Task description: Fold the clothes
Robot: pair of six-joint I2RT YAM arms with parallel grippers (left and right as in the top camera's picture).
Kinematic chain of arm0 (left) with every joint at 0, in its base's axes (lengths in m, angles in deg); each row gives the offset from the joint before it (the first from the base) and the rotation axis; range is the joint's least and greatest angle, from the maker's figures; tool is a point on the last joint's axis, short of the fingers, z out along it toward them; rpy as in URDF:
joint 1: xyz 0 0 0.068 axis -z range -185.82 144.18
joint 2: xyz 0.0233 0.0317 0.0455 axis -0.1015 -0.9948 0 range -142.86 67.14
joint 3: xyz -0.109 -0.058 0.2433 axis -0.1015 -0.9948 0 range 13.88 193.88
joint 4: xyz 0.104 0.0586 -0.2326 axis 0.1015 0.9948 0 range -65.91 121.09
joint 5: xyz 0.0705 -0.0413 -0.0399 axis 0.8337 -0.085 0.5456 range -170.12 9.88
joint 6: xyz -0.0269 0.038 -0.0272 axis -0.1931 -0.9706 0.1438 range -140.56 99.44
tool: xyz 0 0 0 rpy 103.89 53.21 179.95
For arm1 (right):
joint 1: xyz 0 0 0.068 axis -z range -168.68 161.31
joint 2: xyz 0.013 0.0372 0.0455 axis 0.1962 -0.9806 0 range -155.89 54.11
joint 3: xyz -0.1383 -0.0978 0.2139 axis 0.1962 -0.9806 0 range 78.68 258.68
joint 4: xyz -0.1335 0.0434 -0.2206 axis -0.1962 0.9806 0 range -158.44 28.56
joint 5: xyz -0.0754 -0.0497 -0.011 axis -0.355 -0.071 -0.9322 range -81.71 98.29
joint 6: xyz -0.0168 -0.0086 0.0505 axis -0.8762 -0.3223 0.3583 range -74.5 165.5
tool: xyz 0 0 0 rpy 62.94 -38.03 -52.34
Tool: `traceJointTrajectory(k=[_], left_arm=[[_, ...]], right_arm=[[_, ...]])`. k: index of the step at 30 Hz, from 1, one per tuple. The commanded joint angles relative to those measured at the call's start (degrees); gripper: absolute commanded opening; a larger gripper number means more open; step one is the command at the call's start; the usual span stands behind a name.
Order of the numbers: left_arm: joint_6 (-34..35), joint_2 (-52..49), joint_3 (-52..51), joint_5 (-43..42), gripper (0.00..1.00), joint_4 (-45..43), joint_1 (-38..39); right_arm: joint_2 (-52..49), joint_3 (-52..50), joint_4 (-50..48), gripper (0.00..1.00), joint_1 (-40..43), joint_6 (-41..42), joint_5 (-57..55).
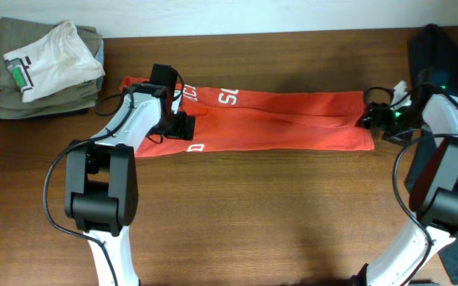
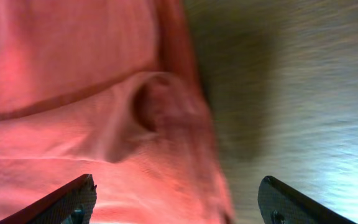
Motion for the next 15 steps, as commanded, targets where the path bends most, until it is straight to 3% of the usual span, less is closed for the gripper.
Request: traceJointTrajectory(k=[1, 11, 12, 14, 15], left_arm=[[-0.07, 0.13, 0.15, -0.63, 0.99, -0.02, -0.24], [-0.07, 0.13, 0.15, -0.66, 0.99, -0.04, -0.2], [-0.07, 0.13, 0.15, -0.66, 0.99, -0.07, -0.2], [-0.07, 0.13, 0.15, -0.66, 0.99, -0.04, -0.2], [-0.07, 0.13, 0.15, -0.66, 0.99, -0.04, -0.2]], right_arm=[[-0.48, 0.48, -1.64, 0.86, -2.75, -1.03, 4.0], [-1.33, 0.46, -5.53, 0.8, -3.87, -0.7, 4.0], [-1.95, 0.46, -5.9, 0.76, -3.89, 0.39, 3.98], [-3.56, 0.46, -7.32, 0.59, -4.17, 1.38, 4.0], [-3.8, 0.46, -7.87, 0.57, -4.37, 1.88, 4.2]])
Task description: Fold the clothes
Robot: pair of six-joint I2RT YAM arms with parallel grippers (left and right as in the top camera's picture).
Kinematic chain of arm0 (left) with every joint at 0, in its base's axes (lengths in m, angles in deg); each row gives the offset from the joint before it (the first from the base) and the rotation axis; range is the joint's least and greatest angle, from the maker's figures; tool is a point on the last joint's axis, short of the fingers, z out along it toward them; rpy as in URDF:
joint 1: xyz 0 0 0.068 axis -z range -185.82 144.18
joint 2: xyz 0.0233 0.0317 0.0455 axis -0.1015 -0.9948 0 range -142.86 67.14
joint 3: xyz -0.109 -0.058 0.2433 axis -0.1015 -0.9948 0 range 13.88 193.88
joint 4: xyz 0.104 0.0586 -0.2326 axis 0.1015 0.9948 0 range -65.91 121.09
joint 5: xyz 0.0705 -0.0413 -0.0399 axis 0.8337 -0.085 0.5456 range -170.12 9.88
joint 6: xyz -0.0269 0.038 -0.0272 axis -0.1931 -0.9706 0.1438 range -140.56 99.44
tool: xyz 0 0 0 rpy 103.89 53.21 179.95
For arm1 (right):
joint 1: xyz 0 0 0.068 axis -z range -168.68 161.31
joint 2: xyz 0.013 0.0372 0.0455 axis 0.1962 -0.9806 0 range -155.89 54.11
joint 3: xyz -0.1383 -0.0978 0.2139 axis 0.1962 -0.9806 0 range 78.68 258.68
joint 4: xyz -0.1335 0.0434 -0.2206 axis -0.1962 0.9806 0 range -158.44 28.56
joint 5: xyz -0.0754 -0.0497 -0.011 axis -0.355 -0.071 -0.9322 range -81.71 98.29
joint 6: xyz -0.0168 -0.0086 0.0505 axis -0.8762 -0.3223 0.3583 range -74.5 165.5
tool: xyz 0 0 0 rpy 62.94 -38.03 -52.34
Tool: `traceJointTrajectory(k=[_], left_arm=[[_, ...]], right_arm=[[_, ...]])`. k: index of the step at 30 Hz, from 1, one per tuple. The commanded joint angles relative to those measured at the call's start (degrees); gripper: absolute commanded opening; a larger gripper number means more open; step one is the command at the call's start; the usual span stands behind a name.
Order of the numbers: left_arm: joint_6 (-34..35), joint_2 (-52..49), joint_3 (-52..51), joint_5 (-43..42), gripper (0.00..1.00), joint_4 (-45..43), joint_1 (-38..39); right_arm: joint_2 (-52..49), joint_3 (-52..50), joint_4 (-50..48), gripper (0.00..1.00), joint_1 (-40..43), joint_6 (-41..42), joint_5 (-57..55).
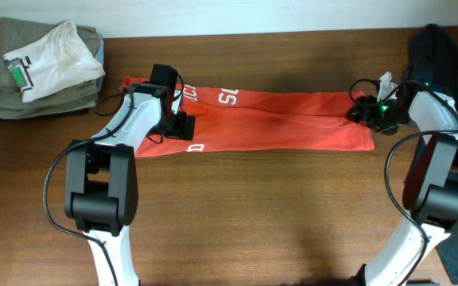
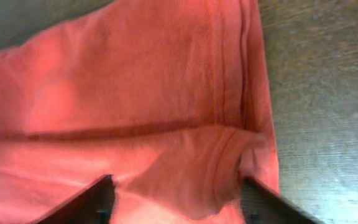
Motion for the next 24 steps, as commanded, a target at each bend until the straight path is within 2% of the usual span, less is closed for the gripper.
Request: traceJointTrajectory(k=[1, 5, 7, 13, 16, 18, 19, 20, 21, 22, 23, 24], left_arm=[[-0.07, 0.13, 0.15, -0.66, 0.99, 0.02, -0.2], [-0.07, 0.13, 0.15, -0.66, 0.99, 0.04, -0.2], [-0.07, 0.13, 0.15, -0.66, 0.99, 0.04, -0.2], [-0.07, 0.13, 0.15, -0.66, 0.99, 0.04, -0.2], [-0.07, 0.13, 0.15, -0.66, 0.99, 0.04, -0.2], [-0.07, 0.13, 0.15, -0.66, 0.99, 0.04, -0.2], [-0.07, 0.13, 0.15, -0.66, 0.99, 0.04, -0.2], [-0.07, 0.13, 0.15, -0.66, 0.99, 0.04, -0.2], [-0.07, 0.13, 0.15, -0.68, 0.99, 0.07, -0.2], [-0.07, 0.13, 0.15, -0.68, 0.99, 0.07, -0.2], [-0.07, 0.13, 0.15, -0.68, 0.99, 0.07, -0.2], [-0.07, 0.13, 0.15, -0.68, 0.99, 0.09, -0.2]], right_arm=[[-2.69, 0.48, -1.64, 0.55, -0.79, 1.57, 0.96], [-2.67, 0.94, -4.11, 0.37, -1.46, 1.95, 0.7], [-2.67, 1.57, -4.7, 0.33, -1.42, 3.93, -1.57], [-2.67, 3.28, -5.31, 0.31, -1.42, 6.03, -5.84], [-2.67, 3.28, -6.38, 0.11, -1.42, 8.76, -10.95], [-2.67, 3.28, -7.17, 0.09, -1.4, 9.62, -12.85], [-2.67, 3.28, -7.63, 0.11, -1.42, 9.6, -13.27], [-2.67, 3.28, -7.96, 0.18, -1.42, 9.62, -13.55], [-2.67, 3.37, -7.96, 0.33, -1.42, 9.6, -13.73], [-2.67, 3.61, -7.65, 0.73, -1.4, 9.6, -14.12], [-2.67, 4.11, -6.95, 0.99, -1.42, 9.57, -14.58], [-2.62, 4.92, -5.84, 0.99, -1.4, 9.55, -14.84]])
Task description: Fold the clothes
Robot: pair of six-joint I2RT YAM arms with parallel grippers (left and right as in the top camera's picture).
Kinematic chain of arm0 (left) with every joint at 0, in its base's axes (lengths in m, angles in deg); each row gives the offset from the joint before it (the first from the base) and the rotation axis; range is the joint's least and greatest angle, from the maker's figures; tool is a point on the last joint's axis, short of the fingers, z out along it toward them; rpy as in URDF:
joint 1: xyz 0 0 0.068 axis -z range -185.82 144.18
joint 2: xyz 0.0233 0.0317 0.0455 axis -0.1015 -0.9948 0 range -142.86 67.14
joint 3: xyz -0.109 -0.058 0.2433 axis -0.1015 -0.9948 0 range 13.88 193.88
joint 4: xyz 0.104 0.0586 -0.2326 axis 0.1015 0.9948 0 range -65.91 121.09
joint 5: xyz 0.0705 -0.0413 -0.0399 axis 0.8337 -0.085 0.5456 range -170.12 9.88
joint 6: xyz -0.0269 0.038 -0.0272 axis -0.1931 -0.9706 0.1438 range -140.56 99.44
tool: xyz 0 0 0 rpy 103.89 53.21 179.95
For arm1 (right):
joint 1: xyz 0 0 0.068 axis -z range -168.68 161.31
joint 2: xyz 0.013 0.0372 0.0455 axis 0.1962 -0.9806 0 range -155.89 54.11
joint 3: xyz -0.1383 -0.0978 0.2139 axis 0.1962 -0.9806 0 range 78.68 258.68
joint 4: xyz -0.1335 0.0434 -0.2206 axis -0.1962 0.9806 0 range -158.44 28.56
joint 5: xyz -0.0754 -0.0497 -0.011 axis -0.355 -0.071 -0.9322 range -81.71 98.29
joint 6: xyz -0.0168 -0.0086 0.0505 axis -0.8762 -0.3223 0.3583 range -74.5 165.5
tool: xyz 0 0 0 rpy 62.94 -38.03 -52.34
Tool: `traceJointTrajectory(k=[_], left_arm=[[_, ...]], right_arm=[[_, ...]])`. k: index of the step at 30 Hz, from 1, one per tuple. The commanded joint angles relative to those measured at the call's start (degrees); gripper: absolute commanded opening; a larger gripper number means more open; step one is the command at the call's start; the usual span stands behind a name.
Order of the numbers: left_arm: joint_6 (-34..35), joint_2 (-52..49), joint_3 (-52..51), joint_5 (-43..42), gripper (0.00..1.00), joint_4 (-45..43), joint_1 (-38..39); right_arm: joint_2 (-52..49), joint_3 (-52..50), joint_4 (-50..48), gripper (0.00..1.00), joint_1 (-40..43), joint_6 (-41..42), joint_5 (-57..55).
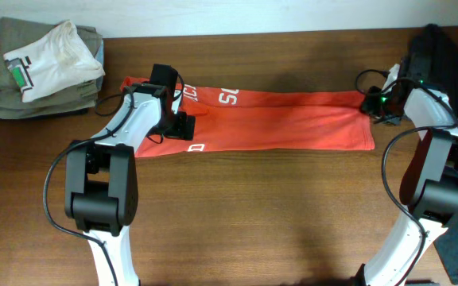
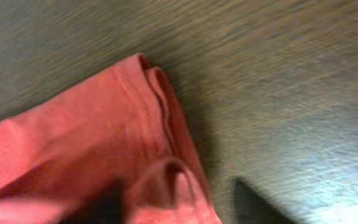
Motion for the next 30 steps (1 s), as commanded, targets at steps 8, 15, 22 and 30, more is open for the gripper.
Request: traceJointTrajectory(k=[8, 15, 22, 30], left_arm=[[-0.07, 0.13, 0.15, -0.68, 0.99, 0.46, -0.2], [-0.07, 0.13, 0.15, -0.68, 0.99, 0.68, -0.2], [-0.04, 0.13, 0.15, -0.7, 0.99, 0.7, -0.2], [-0.07, 0.13, 0.15, -0.7, 0.99, 0.68, -0.2]], right_arm=[[-0.63, 12.5, 16.28, 0.99, 0.48, -13.46, -2.51], [-6.99, 11.61, 18.51, 0.99, 4.09, -19.26, 8.61], [-10.32, 11.58, 19.26, 0.99, 4.52, -23.34, 15.19], [-10.64, 11.58, 23.82, 0.75, 2.62, -23.32, 20.0]])
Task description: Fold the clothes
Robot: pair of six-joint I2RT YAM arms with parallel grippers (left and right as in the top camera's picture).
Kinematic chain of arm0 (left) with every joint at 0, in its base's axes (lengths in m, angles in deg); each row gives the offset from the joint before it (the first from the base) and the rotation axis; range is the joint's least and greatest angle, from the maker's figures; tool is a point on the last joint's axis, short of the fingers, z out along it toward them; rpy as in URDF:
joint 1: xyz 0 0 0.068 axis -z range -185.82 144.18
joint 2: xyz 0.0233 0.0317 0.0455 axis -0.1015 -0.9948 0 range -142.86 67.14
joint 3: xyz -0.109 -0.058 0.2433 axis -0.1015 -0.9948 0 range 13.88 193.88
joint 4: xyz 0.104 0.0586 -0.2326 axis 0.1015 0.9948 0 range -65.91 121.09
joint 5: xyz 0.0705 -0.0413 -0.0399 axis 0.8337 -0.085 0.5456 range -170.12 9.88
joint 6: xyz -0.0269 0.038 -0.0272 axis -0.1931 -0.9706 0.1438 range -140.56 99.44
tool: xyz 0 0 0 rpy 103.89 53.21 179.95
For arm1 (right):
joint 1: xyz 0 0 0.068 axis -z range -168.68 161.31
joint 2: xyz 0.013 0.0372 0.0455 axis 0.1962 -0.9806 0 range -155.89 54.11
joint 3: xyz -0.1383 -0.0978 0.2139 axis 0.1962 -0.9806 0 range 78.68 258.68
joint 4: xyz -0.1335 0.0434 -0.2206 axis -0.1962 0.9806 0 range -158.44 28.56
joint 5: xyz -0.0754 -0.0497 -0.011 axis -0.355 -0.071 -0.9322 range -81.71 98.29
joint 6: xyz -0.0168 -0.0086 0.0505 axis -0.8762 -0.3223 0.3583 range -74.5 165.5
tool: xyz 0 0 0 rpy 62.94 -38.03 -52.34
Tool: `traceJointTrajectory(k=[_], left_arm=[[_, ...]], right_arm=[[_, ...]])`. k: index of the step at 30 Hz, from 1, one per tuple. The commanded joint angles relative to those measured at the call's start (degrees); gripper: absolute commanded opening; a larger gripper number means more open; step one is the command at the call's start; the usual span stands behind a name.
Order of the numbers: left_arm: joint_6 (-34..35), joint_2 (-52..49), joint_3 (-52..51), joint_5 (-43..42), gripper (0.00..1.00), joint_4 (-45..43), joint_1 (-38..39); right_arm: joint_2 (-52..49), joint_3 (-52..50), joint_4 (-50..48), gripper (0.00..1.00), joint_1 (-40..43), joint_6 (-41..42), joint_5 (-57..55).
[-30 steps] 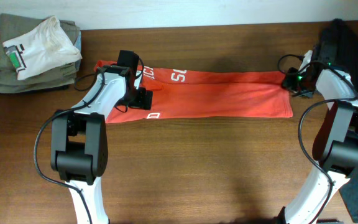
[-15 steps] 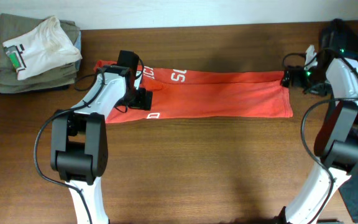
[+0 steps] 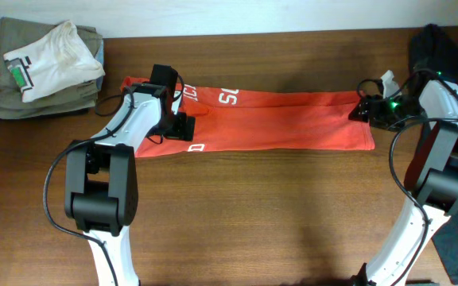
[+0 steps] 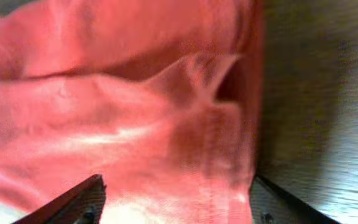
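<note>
A long red garment (image 3: pixel 277 121) with white lettering lies flat across the back of the wooden table (image 3: pixel 253 214). My left gripper (image 3: pixel 183 121) rests on its left part; the overhead view does not show whether the jaws are open or shut. My right gripper (image 3: pixel 362 110) is low over the garment's right end near the far corner. In the right wrist view the red cloth (image 4: pixel 135 106) is rumpled into a raised fold and fills the gap of the right gripper (image 4: pixel 176 205). Its fingers (image 4: pixel 82 200) stand wide apart, open.
A stack of folded clothes (image 3: pixel 46 67) with a white shirt on top sits at the back left corner. A dark garment (image 3: pixel 440 48) lies at the back right, behind my right arm. More dark cloth shows at the lower right edge.
My right gripper was by the garment's far right corner, mostly over bare wood. Now it is slightly nearer and left, over the cloth's right end, open. The left arm has not moved.
My right gripper was open at the garment's right edge, then a little further in over the cloth with its fingers closer together. Then it was out at the far corner, and now it is back over the right end. The left gripper and garment stayed put.
</note>
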Motion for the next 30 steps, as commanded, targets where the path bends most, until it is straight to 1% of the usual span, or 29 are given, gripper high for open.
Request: traceJointTrajectory(k=[1, 3, 4, 5, 7, 8, 9, 10, 12, 14, 16, 18, 20, 26, 30], left_arm=[[-0.04, 0.13, 0.15, -0.68, 0.99, 0.04, -0.2], [-0.07, 0.13, 0.15, -0.68, 0.99, 0.04, -0.2], [-0.07, 0.13, 0.15, -0.68, 0.99, 0.04, -0.2], [-0.07, 0.13, 0.15, -0.68, 0.99, 0.04, -0.2], [-0.07, 0.13, 0.15, -0.68, 0.99, 0.07, -0.2], [-0.07, 0.13, 0.15, -0.68, 0.99, 0.07, -0.2], [-0.04, 0.13, 0.15, -0.68, 0.99, 0.07, -0.2], [-0.07, 0.13, 0.15, -0.68, 0.99, 0.09, -0.2], [-0.07, 0.13, 0.15, -0.68, 0.99, 0.09, -0.2], [-0.04, 0.13, 0.15, -0.68, 0.99, 0.09, -0.2], [-0.04, 0.13, 0.15, -0.68, 0.99, 0.09, -0.2], [-0.04, 0.13, 0.15, -0.68, 0.99, 0.07, -0.2], [-0.04, 0.13, 0.15, -0.68, 0.99, 0.09, -0.2], [0.42, 0.13, 0.15, -1.36, 0.99, -0.02, -0.2], [0.37, 0.13, 0.15, -2.29, 0.99, -0.13, -0.2]], right_arm=[[-2.08, -0.66, 1.86, 0.75, -2.27, -0.55, 2.03], [-2.08, -0.66, 2.25, 0.71, -3.34, -0.92, 2.05], [-2.08, -0.66, 2.56, 0.66, -4.17, -0.92, 2.08], [-2.08, -0.66, 2.78, 0.59, -4.92, -0.92, 2.01], [-2.08, -0.66, 2.75, 0.37, -5.95, -0.09, 1.33], [-2.08, -0.63, 2.47, 0.2, -6.25, 2.03, 0.13], [-2.05, -0.63, 2.12, 0.11, -6.25, 4.33, -1.88], [-2.05, -0.61, 1.97, 0.04, -6.23, 5.86, -3.63], [-1.75, -0.52, 2.01, 0.04, -5.51, 9.94, -9.01], [-0.52, -0.46, 2.82, 0.04, -4.44, 15.93, -15.08], [1.2, -0.07, 4.33, 0.04, -3.21, 20.04, -18.91], [3.85, 0.81, 5.92, 0.04, -2.19, 21.92, -22.14], [6.54, 1.92, 7.52, 0.04, -1.95, 21.94, -24.15], [14.88, 3.28, 9.62, 0.04, -5.38, 23.23, -23.34], [16.2, 3.26, 10.45, 0.04, -11.8, 23.19, -18.6]])
